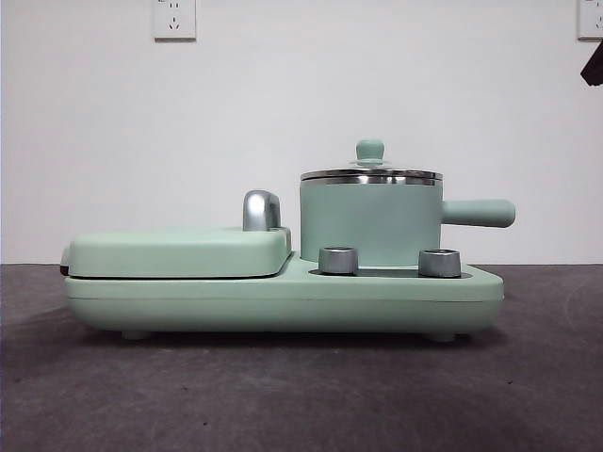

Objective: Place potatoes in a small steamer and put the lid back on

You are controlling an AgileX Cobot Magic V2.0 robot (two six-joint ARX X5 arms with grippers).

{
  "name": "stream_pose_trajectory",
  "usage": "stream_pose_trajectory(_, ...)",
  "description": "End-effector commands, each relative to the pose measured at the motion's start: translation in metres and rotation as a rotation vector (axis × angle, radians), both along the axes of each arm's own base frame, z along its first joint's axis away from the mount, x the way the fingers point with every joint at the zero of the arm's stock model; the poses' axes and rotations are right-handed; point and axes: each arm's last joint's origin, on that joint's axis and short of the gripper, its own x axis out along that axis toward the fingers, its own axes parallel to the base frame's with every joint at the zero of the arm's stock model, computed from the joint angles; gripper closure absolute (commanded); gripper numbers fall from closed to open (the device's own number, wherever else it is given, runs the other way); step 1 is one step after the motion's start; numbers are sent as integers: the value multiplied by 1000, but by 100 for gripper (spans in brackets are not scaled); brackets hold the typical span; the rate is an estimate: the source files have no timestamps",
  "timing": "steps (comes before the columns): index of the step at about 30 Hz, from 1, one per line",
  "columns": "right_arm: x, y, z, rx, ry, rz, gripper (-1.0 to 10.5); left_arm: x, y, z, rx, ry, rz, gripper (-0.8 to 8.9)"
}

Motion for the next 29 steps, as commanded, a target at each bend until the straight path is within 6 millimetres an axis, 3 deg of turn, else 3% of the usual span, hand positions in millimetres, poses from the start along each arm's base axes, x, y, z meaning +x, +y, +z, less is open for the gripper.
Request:
stream_pose_trajectory(1,1,1,2,13,-13,1,930,0,0,2,-11,-10,1,807)
stream_pose_trajectory(9,1,1,2,13,-13,0,930,-2,1,2,15,-39,-10,807)
stream_pose_trajectory(12,1,1,2,13,-14,0,930,-2,4,-6,70,-100,5,807)
stream_pose_trajectory(23,1,1,2,13,-14,1,930,13,30,-100,101,-250,343,807)
stream_pose_trajectory(29,1,1,2,13,-13,0,930,16,35,-129,119,-204,395,807)
